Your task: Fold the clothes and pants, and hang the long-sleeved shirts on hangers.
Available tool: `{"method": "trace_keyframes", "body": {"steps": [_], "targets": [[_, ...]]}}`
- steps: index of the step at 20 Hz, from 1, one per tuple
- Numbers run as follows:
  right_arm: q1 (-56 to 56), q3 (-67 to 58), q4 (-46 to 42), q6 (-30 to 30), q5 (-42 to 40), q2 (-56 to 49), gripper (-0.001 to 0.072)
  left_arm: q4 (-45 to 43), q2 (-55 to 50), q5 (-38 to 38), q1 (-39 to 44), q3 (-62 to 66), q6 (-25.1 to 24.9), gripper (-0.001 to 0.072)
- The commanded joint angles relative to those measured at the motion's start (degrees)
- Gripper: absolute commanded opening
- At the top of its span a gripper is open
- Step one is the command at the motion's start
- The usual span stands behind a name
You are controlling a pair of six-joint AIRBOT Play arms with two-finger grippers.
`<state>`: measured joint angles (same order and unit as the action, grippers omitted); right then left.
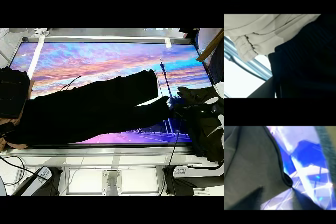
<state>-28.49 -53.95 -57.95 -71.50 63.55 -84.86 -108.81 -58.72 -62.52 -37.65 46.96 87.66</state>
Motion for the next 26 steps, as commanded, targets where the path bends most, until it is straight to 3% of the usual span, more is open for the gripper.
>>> {"method": "trace_keyframes", "body": {"steps": [1,5,10,14,19,20,21,22,23,26], "targets": [[1.2,0.1,2.2,2.9,2.0,-0.5,0.0014,0.0,0.0,-1.1,0.0,0.0,0.0,0.002],[0.3,0.1,1.0,3.1,7.4,3.6,0.0004,-1.5,0.2,-3.8,-0.1,0.1,-0.1,0.002],[-5.0,-4.0,-5.5,3.0,19.5,18.1,0.0004,-5.5,3.6,-5.7,-0.1,0.2,0.0,0.0019],[-7.4,-2.2,-15.4,3.0,20.6,25.6,0.0003,-3.4,3.8,-5.2,-0.1,-0.4,0.0,0.0019],[-7.5,8.2,-16.3,1.9,18.9,25.9,0.0005,-3.5,3.5,-5.2,-0.1,-8.6,0.0,0.002],[-7.5,9.3,-16.3,1.9,19.4,25.9,0.0031,-3.4,3.5,-5.3,-0.1,-9.7,0.1,0.0051],[-7.5,9.4,-16.2,1.8,20.3,25.9,0.0228,-3.5,3.6,-5.2,-0.1,-9.7,1.7,0.0332],[-7.5,8.6,-15.5,1.6,21.4,26.0,0.0477,-3.4,3.8,-5.2,0.0,-8.8,3.8,0.0692],[-7.5,6.8,-14.1,1.6,22.8,26.0,0.0527,-2.9,4.4,-5.2,0.1,-7.1,5.2,0.07],[-7.5,-3.2,-6.9,1.5,22.3,26.1,0.0526,0.7,5.9,-3.5,0.2,3.3,5.1,0.07]]}}
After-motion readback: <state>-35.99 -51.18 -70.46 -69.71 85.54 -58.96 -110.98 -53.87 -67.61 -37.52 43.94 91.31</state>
